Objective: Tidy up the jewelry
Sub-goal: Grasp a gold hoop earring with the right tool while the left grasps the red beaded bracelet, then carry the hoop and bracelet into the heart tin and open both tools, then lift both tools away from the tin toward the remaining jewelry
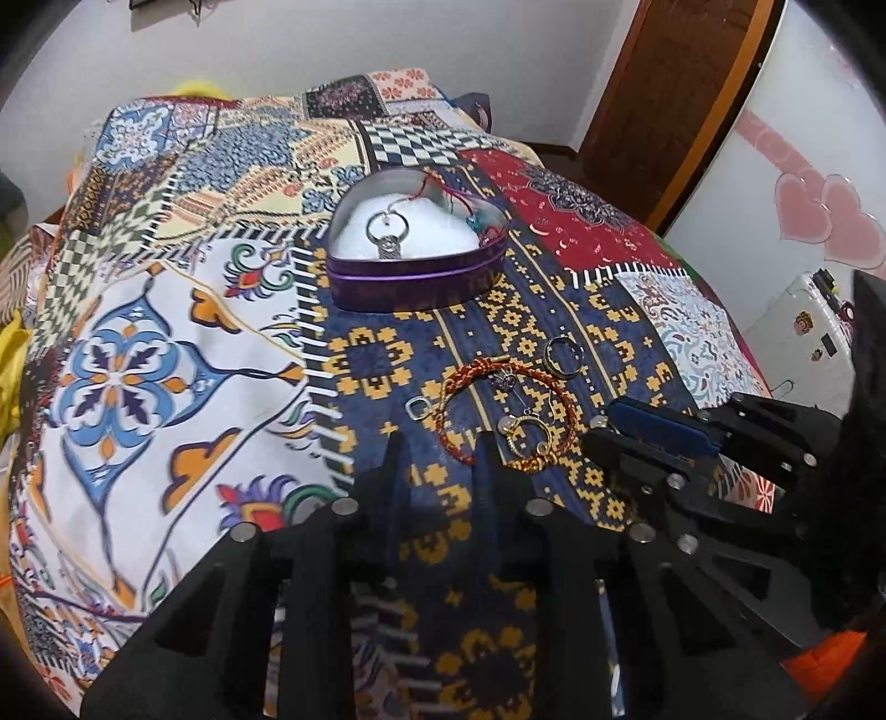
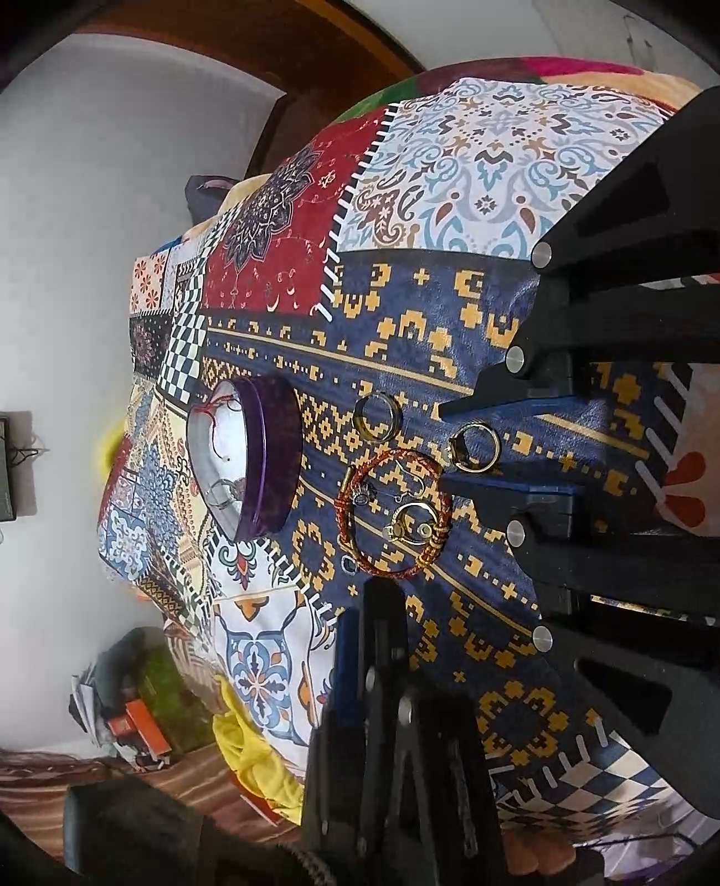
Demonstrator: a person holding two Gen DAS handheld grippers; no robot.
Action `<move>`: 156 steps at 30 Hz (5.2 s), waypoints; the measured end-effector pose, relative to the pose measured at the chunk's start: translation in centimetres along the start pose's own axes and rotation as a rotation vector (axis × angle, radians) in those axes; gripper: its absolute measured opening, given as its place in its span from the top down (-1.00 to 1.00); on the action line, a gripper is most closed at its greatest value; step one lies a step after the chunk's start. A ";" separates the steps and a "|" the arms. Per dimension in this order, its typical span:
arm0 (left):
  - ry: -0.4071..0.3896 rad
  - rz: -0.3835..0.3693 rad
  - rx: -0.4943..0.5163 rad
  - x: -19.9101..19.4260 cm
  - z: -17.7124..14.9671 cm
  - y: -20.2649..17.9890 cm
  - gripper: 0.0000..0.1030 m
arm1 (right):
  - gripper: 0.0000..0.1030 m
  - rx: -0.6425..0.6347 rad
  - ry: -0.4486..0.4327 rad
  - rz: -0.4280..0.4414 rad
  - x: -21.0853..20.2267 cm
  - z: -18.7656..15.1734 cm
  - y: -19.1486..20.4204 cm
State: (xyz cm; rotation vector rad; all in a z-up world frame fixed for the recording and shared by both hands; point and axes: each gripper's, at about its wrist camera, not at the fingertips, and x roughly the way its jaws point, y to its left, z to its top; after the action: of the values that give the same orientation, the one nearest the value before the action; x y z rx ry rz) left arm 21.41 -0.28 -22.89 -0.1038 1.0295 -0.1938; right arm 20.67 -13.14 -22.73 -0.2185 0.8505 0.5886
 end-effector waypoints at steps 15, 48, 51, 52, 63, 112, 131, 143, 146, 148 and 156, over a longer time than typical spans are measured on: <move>0.004 0.010 -0.049 0.6 0.2 0.3 0.98 | 0.68 0.090 -0.060 -0.011 -2.1 0.2 -2.3; -0.257 0.059 -0.040 -7.1 4.8 2.4 0.99 | 0.68 0.078 -0.200 -0.006 -4.6 5.5 -1.5; -0.262 0.064 -0.038 -6.6 5.5 2.8 0.99 | 0.68 0.068 -0.205 -0.001 -4.3 5.9 -1.4; -0.264 0.064 -0.038 -6.5 5.7 2.9 0.99 | 0.68 0.067 -0.207 0.001 -4.1 6.1 -1.4; -0.270 0.058 -0.041 -4.5 8.3 3.6 0.99 | 0.68 0.075 -0.212 0.023 -1.8 8.4 -1.7; -0.217 0.053 -0.026 -2.9 8.6 4.4 0.59 | 0.46 0.003 -0.050 0.007 2.7 11.3 -1.5; -0.251 0.059 0.023 -7.7 5.9 1.6 0.32 | 0.22 0.007 -0.156 -0.049 -3.8 9.0 -2.0; -0.110 -0.006 0.028 -4.1 1.9 -0.2 0.32 | 0.20 0.061 -0.086 -0.054 -3.3 5.0 -3.2; -0.064 -0.030 0.019 -2.6 0.9 -0.7 0.32 | 0.20 0.070 -0.062 -0.055 -2.8 4.1 -3.4; -0.034 -0.047 0.017 -1.8 0.4 -1.0 0.32 | 0.20 0.073 -0.044 -0.057 -2.3 3.6 -3.5; 0.018 -0.069 0.042 0.1 -0.9 -2.0 0.32 | 0.20 0.084 -0.006 -0.045 -1.5 2.2 -3.7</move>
State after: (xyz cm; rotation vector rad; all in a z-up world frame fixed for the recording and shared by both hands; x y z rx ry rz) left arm 20.47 -2.23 -23.02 -0.0994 1.0401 -0.2795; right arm 23.41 -15.89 -20.33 -0.1591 0.8602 0.5104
